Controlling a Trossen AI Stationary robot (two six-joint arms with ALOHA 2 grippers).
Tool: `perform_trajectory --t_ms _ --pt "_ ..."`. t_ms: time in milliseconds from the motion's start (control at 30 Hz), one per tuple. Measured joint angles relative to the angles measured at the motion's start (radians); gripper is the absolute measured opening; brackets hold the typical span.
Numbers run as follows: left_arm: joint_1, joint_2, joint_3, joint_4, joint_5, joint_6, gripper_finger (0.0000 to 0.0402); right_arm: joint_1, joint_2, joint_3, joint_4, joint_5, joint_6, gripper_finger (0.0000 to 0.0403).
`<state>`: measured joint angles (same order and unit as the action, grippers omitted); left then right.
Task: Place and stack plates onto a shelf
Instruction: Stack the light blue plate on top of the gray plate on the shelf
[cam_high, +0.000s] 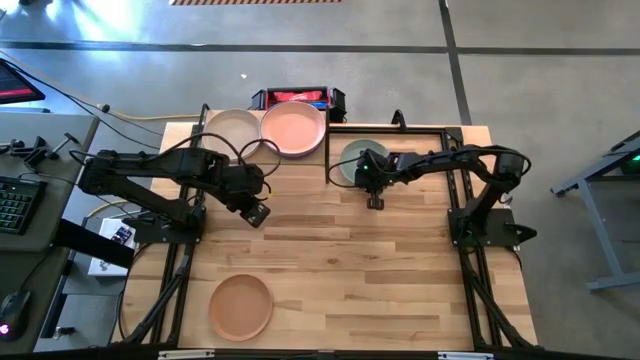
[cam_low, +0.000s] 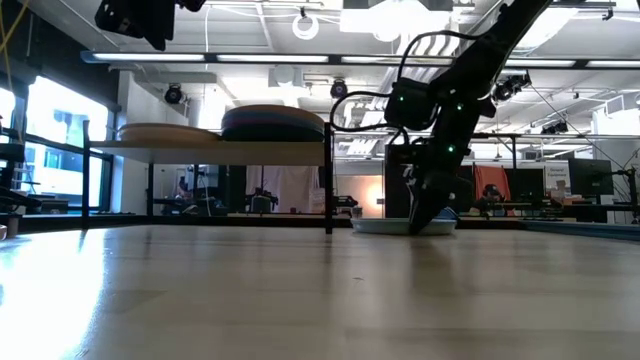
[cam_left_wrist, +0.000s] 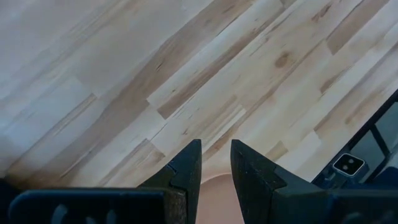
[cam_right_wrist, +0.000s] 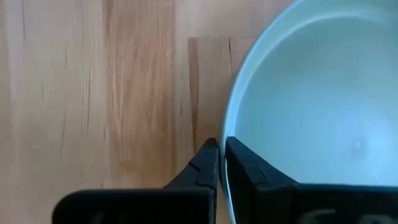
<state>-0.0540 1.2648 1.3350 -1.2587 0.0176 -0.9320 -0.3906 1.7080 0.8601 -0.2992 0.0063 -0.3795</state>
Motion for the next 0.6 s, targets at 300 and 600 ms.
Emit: perform_trajectory --t_ms 300,600 --pt "0.000 0.000 0.000 0.000 -0.001 -0.043 0.0074 0.064 -0.064 0.005 -0.138 -0.010 0.005 0.0001" --pt "0.001 0.000 0.000 0.001 -0.003 -0.140 0.0074 0.216 -0.153 0.032 -0.251 -0.039 -0.004 0.0000"
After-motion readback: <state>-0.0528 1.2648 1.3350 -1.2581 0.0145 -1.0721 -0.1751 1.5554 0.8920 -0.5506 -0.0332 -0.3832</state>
